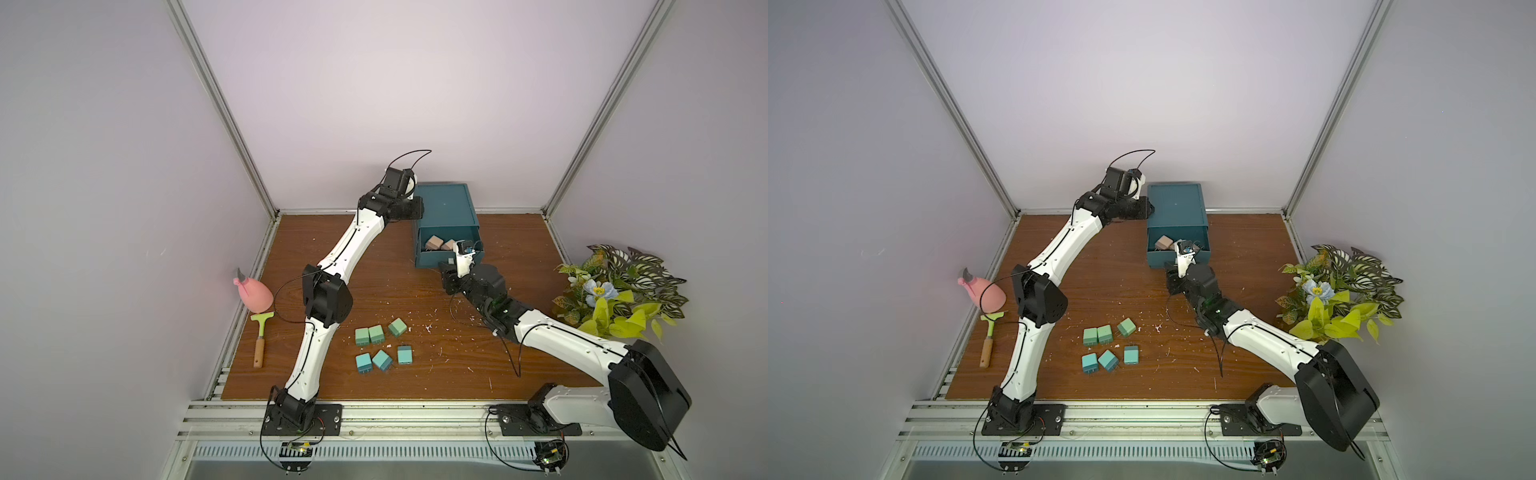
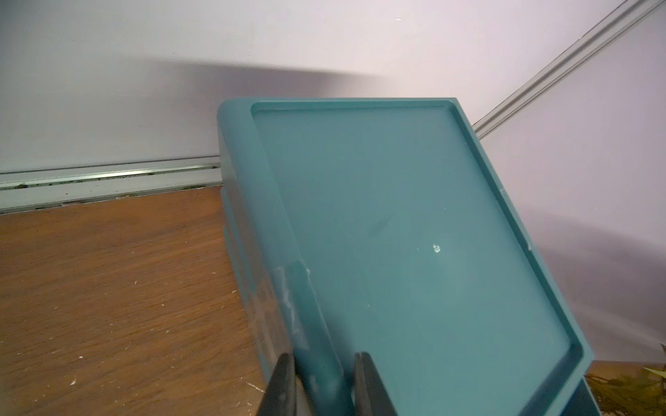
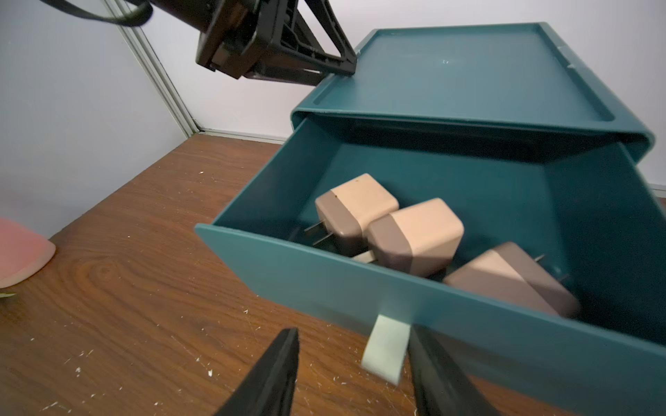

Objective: Place the plugs into the drawer by color
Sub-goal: Close the drawer in the storage box.

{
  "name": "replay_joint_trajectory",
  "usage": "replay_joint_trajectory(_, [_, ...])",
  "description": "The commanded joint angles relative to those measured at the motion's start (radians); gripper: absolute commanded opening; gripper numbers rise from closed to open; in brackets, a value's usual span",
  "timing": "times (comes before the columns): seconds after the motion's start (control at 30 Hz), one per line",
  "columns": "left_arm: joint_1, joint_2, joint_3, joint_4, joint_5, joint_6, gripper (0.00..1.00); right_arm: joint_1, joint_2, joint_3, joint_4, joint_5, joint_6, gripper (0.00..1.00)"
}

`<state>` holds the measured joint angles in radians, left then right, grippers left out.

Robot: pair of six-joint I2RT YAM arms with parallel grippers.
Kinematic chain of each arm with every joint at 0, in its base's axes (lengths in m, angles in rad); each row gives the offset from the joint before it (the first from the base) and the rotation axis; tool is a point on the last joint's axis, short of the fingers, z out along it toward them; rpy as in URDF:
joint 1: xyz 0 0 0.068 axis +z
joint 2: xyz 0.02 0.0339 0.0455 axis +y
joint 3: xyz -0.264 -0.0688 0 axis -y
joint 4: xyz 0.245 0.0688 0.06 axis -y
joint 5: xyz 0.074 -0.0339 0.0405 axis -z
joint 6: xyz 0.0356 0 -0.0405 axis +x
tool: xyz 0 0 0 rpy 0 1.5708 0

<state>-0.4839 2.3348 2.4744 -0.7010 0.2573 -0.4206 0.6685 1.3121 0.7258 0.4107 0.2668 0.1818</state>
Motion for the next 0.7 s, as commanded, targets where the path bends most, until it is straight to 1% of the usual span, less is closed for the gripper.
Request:
replay_joint_trajectory(0.0, [0.004, -0.003, -0.031, -0.038, 0.007, 0.015, 0.19, 0.007, 0.007, 0.051, 0.056, 0.046, -0.029, 0.55])
replay_joint_trajectory(0.3, [0.004, -0.008, -0.045, -0.038, 0.014, 0.014, 0.16, 0.009, 0.035, 0.079, 0.089, 0.090, -0.044, 0.55])
replay_joint_trajectory(0.67, [0.004, -0.020, -0.071, -0.038, 0.025, 0.011, 0.14, 0.002, 0.119, 0.148, 0.149, 0.135, -0.089, 0.56])
